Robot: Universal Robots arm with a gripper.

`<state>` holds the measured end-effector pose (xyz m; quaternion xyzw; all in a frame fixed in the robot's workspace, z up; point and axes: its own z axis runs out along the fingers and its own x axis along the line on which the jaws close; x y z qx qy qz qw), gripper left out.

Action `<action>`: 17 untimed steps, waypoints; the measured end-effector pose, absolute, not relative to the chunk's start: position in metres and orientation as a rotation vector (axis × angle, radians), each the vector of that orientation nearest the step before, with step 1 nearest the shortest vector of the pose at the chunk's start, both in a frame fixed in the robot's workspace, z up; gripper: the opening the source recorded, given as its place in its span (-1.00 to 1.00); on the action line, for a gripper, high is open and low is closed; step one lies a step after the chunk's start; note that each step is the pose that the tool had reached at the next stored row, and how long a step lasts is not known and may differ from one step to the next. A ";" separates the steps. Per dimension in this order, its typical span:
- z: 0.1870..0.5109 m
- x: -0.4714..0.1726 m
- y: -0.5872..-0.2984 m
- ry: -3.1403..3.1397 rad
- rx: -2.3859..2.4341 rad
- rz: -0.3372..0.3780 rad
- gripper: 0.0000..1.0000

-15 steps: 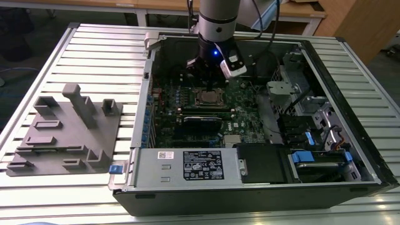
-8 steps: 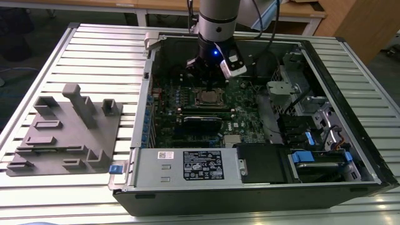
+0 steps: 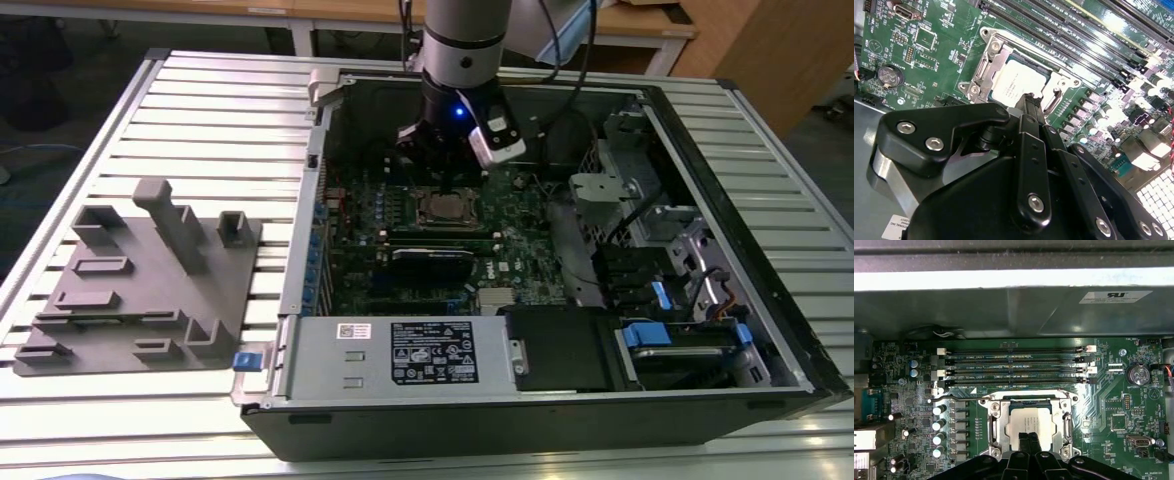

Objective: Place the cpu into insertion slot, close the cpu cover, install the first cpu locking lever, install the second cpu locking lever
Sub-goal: 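Install the first cpu locking lever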

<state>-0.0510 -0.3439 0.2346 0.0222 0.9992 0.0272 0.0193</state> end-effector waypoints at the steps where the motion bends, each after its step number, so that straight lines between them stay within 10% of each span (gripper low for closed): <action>1: 0.235 -0.052 -0.344 3.101 0.069 0.084 -0.79; 17: 0.236 -0.060 -0.344 3.101 0.069 0.085 -0.79</action>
